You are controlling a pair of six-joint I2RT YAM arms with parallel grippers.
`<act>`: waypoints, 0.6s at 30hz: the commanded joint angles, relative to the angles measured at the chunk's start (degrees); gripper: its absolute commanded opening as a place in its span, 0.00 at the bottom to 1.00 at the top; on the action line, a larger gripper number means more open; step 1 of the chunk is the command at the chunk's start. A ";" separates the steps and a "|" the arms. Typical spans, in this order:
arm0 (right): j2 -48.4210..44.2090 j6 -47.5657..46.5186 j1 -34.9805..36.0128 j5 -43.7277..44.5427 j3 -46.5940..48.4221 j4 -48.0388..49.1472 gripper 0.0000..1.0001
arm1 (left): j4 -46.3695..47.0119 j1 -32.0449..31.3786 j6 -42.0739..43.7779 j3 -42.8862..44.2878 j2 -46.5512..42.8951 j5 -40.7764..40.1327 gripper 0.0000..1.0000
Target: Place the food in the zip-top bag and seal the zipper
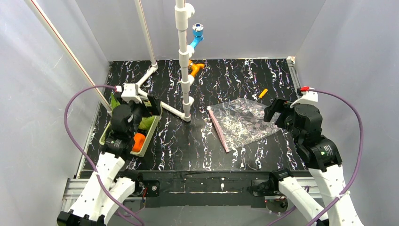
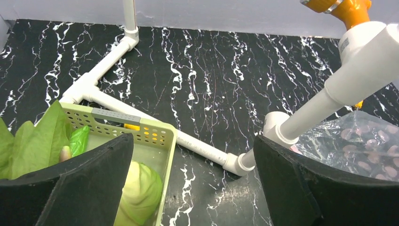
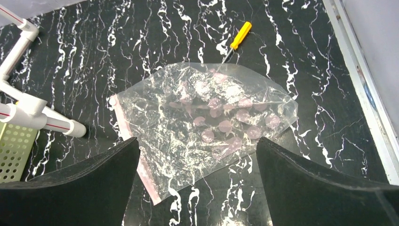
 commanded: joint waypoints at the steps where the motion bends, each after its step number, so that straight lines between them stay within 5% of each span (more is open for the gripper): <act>1: 1.64 2.21 -0.19 0.20 -1.29 1.18 1.00 | -11.05 -0.17 1.89 10.95 3.21 -0.40 1.00; 7: 5.01 3.27 -0.18 -8.59 -4.07 3.99 1.00 | -6.39 -0.13 4.68 0.67 -5.12 -1.46 0.99; 12: 15.18 3.94 1.04 -11.00 0.20 -3.06 1.00 | -8.29 -1.20 3.60 0.33 -6.36 -1.97 0.99; 18: 26.76 6.17 17.41 -0.55 5.12 -8.94 1.00 | -9.59 -1.39 3.93 1.52 -3.22 -1.47 0.99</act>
